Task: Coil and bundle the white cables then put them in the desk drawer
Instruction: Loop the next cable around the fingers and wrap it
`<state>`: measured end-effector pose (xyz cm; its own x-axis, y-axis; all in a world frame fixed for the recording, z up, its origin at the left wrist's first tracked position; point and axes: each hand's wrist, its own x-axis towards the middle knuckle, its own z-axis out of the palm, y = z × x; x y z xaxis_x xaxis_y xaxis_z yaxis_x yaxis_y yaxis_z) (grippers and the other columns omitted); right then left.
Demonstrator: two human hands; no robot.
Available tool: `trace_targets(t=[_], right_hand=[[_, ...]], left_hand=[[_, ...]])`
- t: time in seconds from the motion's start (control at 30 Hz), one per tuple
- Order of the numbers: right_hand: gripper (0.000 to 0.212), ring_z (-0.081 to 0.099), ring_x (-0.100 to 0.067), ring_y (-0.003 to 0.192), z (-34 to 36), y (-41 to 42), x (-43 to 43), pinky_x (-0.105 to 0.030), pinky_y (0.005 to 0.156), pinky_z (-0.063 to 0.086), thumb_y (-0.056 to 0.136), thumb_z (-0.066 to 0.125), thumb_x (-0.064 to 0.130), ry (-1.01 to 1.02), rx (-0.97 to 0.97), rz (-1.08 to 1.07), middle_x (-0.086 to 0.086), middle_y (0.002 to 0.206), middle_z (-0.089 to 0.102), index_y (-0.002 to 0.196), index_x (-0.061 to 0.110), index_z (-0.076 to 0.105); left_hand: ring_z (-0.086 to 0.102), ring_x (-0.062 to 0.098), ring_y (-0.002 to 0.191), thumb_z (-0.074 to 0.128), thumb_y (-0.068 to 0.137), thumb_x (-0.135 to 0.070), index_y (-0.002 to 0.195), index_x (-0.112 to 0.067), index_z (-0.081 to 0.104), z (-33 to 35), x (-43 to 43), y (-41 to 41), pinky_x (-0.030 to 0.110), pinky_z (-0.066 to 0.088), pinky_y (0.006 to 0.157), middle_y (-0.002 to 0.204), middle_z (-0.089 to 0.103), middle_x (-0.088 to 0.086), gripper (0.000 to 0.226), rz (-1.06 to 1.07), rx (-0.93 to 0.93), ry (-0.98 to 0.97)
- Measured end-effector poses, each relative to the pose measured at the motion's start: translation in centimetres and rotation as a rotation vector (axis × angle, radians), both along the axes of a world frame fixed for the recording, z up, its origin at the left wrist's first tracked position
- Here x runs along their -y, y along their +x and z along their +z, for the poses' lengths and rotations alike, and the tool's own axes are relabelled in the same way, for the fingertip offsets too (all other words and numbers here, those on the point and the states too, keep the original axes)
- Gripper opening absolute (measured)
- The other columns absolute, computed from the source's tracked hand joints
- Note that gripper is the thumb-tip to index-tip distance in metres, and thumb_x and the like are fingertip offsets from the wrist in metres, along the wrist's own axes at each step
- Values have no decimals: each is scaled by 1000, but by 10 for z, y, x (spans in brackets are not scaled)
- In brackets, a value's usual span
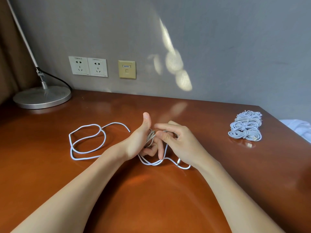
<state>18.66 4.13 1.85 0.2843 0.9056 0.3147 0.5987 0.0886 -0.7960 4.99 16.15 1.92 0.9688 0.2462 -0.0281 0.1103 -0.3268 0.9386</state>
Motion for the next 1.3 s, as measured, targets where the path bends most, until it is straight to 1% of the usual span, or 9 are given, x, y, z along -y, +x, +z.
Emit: trace_targets(t=[0.1, 0.2, 0.33, 0.47, 0.7, 0.93, 1.07, 1.2, 1.3], right_hand=[[29, 64, -9, 103, 0, 1, -1, -25, 93, 54, 103, 60, 38, -13, 6, 18, 6, 105, 65, 131, 35, 70], [29, 66, -12, 113, 0, 1, 0, -35, 103, 54, 104, 59, 37, -19, -30, 53, 9, 114, 68, 131, 35, 69], [26, 63, 1, 118, 2, -2, 1, -24, 103, 51, 104, 60, 36, -7, -23, 41, 18, 119, 71, 127, 32, 71], [16, 65, 4, 109, 4, -4, 0, -10, 91, 49, 103, 61, 35, 0, -2, 12, 22, 108, 73, 114, 36, 72], [14, 66, 3, 104, 4, 0, 0, -23, 91, 54, 102, 60, 43, -16, 58, -30, 23, 102, 72, 109, 39, 71], [11, 65, 5, 103, 4, -1, 2, -15, 86, 51, 102, 59, 43, -25, 85, -50, 25, 100, 71, 105, 42, 69], [13, 66, 3, 103, 5, -3, 2, -16, 87, 52, 102, 60, 40, -3, 77, -53, 24, 98, 71, 104, 36, 72], [14, 66, 1, 102, 5, -2, 3, -18, 87, 52, 102, 61, 40, 10, 55, -53, 22, 97, 72, 103, 33, 73], [12, 67, -2, 98, 6, -2, 4, -17, 82, 52, 102, 63, 36, 38, 36, -72, 20, 94, 73, 98, 32, 74]], left_hand=[[29, 19, 49, -23, 89, -73, 68, 0, 66, 1, 1, -1, 31, 38, 64, 51, 30, 8, 117, -8, -6, 4], [28, 18, 49, -22, 90, -71, 69, 3, 66, 2, 0, -1, 28, 37, 61, 51, 30, 7, 117, -13, -10, 0], [28, 16, 48, -23, 92, -68, 76, 8, 69, 0, 0, -1, 24, 37, 58, 52, 30, 7, 120, -28, -12, 1], [32, 14, 48, -21, 93, -68, 78, 11, 69, -1, -1, 0, 17, 38, 57, 53, 32, 10, 121, -16, -13, 24], [34, 12, 47, -21, 96, -64, 82, 13, 67, 0, 0, 1, 14, 39, 54, 54, 34, 9, 118, 27, -22, 51], [29, 16, 48, -15, 93, -74, 86, 20, 59, 0, -6, 0, 25, 31, 51, 55, 36, 9, 120, 2, -9, 15], [27, 21, 49, -8, 93, -80, 79, 14, 61, 0, -7, -4, 26, 33, 55, 58, 36, 22, 117, 33, -17, 41], [25, 21, 46, -3, 100, -71, 65, -2, 64, 5, -4, -7, 37, 37, 66, 46, 33, 7, 103, 77, 5, 9], [27, 17, 44, 12, 106, -62, 68, -5, 70, 5, -2, -6, 35, 31, 57, 45, 44, 2, 90, 127, 69, -48]])
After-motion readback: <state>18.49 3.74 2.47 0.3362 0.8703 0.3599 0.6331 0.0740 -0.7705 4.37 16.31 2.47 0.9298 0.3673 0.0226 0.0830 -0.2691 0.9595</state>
